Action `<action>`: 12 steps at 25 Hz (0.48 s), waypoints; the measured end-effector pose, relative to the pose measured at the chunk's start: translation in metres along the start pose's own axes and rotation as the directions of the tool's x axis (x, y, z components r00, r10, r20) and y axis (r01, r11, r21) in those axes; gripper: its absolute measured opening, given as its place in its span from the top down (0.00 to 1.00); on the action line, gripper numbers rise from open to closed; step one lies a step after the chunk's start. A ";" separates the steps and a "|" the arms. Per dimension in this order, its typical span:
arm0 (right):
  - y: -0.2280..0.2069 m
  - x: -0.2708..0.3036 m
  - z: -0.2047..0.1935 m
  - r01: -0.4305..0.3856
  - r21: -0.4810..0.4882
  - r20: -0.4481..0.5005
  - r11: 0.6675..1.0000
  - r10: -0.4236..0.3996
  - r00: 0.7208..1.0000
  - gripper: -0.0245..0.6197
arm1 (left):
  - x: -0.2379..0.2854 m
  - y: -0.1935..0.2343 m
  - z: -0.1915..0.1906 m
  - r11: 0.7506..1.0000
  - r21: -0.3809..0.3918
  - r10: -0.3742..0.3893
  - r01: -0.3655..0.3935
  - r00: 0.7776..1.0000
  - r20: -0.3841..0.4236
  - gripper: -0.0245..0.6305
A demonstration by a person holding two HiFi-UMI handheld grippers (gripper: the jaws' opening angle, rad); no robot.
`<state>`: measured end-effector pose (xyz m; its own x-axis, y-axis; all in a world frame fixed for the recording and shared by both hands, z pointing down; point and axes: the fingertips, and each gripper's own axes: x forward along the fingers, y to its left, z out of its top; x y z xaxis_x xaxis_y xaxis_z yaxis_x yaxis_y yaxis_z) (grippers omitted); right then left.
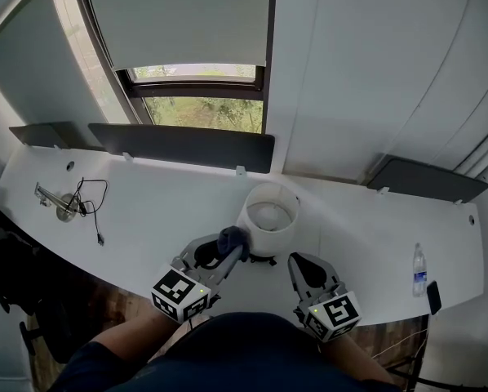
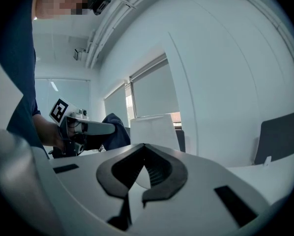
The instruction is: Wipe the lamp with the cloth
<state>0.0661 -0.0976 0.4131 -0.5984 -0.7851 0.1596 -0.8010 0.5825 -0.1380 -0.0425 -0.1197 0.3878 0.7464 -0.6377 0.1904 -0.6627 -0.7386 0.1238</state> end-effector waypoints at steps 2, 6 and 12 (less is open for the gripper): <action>0.006 0.000 -0.004 -0.016 -0.002 -0.009 1.000 0.016 1.000 0.95 | -0.002 -0.007 -0.002 1.000 -0.002 -0.001 0.001 1.000 0.002 0.83; 0.021 0.001 -0.009 -0.058 -0.010 -0.023 0.998 0.057 0.998 0.95 | -0.004 -0.023 -0.007 1.000 -0.007 -0.010 0.010 1.000 0.007 0.83; 0.034 0.004 -0.006 -0.094 -0.028 -0.025 0.995 0.094 0.995 0.95 | -0.007 -0.033 -0.010 1.000 -0.022 -0.020 0.020 1.000 0.023 0.83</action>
<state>0.0364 -0.0798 0.4146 -0.6711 -0.7215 0.1705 -0.7410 0.6598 -0.1246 -0.0264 -0.0883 0.3925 0.7605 -0.6280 0.1652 -0.6487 -0.7463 0.1494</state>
